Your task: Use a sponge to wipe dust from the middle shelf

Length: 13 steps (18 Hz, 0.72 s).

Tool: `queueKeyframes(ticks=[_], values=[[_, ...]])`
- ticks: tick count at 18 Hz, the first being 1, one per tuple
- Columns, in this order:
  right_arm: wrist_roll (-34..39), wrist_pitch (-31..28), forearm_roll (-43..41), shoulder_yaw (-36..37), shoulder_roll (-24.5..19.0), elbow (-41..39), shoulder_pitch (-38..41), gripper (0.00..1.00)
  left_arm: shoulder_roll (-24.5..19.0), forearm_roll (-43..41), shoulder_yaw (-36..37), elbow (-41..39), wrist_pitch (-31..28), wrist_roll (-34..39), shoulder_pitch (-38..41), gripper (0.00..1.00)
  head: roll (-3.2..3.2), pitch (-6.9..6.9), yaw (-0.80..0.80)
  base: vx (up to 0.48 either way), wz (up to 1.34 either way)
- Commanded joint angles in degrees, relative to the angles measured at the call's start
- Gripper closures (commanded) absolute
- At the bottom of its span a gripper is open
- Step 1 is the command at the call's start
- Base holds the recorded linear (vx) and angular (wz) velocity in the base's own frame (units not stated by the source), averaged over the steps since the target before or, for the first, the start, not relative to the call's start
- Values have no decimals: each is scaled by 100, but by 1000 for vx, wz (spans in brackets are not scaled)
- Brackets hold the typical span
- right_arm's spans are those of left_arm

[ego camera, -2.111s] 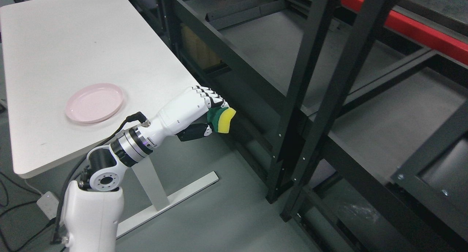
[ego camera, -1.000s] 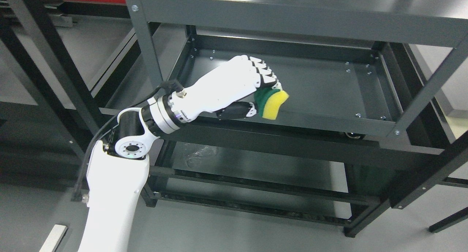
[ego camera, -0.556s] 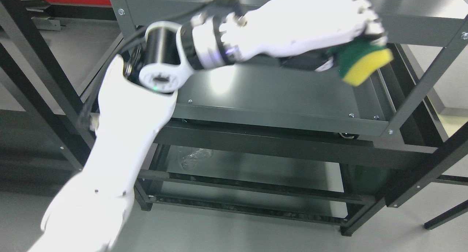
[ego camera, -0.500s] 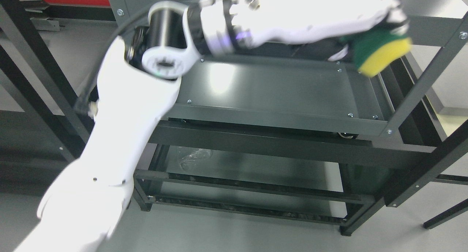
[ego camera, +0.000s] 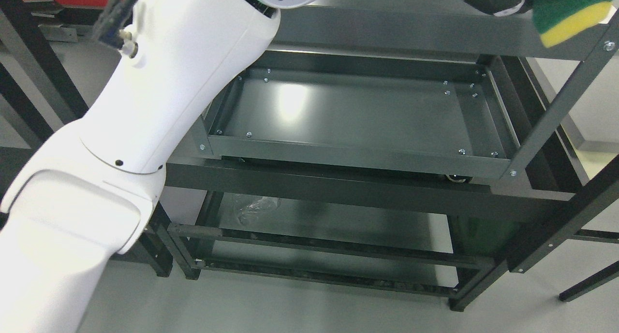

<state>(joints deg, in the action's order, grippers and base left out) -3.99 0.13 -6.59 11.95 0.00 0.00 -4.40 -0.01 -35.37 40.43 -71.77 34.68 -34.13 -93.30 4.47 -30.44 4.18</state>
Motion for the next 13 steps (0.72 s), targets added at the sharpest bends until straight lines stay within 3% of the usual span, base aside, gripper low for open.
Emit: queueKeyframes(ticks=[1, 9, 13], values=[[-22, -418, 0, 0, 100, -100, 1, 0, -99, -682, 1178, 1542, 47, -6, -373, 99, 0, 0, 0, 0, 0], [-14, -418, 0, 0, 100, -100, 1, 0, -99, -691, 670, 1473, 662, -392, -303, 99, 0, 1, 0, 0, 0], [-14, -418, 0, 0, 100, -100, 1, 0, -226, -630, 264, 929, 768, -884, -233, 99, 0, 1, 0, 0, 0]])
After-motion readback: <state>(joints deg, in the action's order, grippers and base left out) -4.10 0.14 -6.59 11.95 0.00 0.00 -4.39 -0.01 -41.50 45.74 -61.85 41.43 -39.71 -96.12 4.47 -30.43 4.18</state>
